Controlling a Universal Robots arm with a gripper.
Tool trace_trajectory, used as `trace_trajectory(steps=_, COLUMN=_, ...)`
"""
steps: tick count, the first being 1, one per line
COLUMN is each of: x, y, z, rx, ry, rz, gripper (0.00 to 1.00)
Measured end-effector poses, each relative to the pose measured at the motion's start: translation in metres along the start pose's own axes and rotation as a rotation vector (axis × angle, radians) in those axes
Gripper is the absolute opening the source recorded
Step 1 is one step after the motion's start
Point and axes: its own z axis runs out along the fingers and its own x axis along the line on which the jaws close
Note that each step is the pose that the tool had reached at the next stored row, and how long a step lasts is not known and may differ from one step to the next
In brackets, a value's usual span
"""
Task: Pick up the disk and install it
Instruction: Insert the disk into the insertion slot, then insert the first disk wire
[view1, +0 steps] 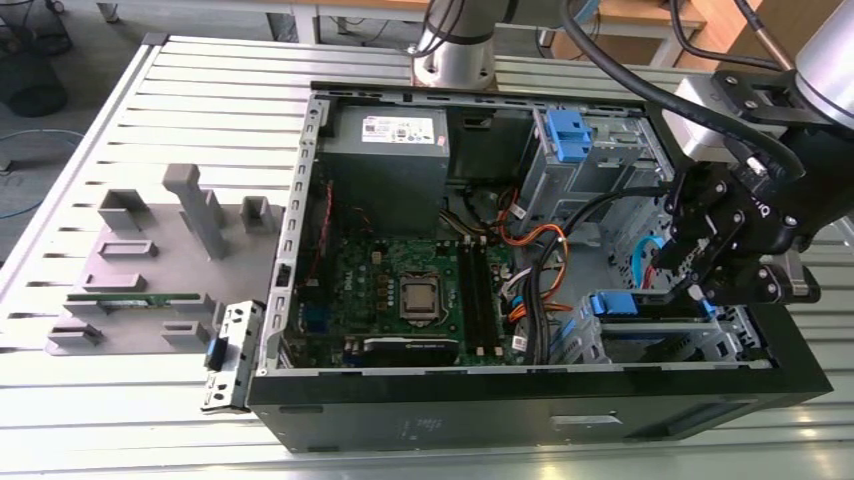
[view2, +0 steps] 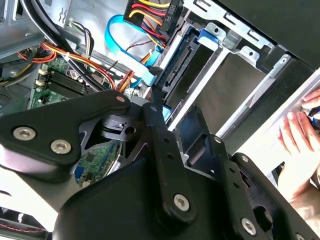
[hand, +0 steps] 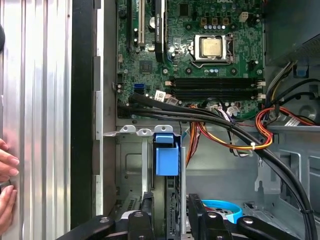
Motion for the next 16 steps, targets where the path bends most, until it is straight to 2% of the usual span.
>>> trace_trajectory(steps=5, x=-0.0006, y=-0.0001, z=0.0026, rx=0.0000, ry=0.0002, rz=-0.001, gripper=0.42)
trace_trajectory(steps=16, x=-0.0006, y=-0.0001, z=0.0032, rx=0.0000, ry=0.0001, rz=-0.001, gripper=0.42)
